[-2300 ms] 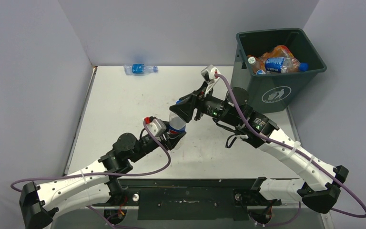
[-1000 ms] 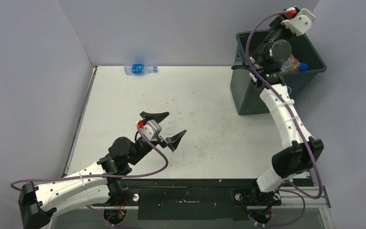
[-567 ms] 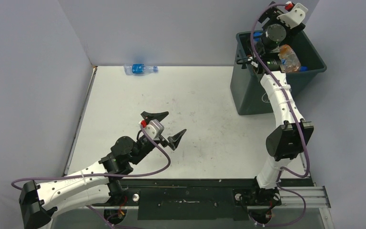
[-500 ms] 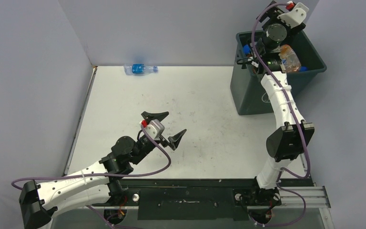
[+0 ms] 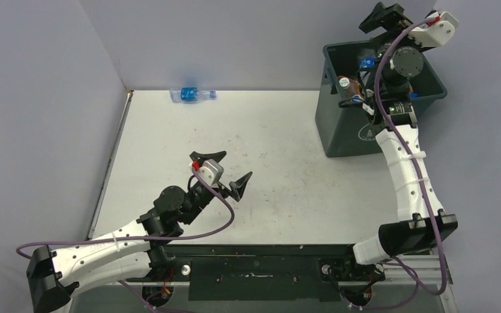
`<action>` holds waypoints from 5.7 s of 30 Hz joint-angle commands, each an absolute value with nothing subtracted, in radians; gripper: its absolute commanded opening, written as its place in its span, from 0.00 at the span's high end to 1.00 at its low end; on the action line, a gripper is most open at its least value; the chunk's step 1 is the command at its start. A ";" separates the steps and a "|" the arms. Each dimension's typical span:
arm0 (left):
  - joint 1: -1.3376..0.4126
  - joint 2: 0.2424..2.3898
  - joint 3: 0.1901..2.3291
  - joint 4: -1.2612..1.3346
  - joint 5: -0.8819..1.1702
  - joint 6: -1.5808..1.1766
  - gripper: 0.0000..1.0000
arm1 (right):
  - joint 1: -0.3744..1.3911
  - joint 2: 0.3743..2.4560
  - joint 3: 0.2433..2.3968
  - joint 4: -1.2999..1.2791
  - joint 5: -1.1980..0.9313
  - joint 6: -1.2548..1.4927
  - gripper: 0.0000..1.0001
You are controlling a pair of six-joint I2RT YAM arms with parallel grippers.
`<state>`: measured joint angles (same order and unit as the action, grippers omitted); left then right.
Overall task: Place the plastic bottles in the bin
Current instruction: Place the plastic bottle in the trash bin, then pick up the plastic bottle from the corner of the board, then place the plastic bottle in the trash bin.
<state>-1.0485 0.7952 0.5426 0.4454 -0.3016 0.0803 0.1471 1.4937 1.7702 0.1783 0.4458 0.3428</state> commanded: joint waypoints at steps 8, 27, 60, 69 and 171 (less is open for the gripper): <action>-0.937 0.870 0.666 0.336 -0.655 -0.117 0.04 | 0.500 1.243 1.438 0.231 0.155 0.402 0.10; -0.234 1.454 1.011 0.289 -0.281 -0.961 0.04 | 0.677 0.985 0.661 0.350 0.048 0.554 0.10; -0.112 2.543 1.977 0.158 -0.345 -1.401 0.02 | 0.706 1.047 0.455 0.363 0.043 0.597 0.10; -0.118 2.716 2.222 0.092 -0.420 -1.421 0.30 | 0.696 1.054 0.444 0.358 0.074 0.580 0.09; -0.810 0.712 1.031 -0.609 0.197 0.625 0.04 | 0.983 1.178 1.358 -0.820 -0.144 0.193 0.95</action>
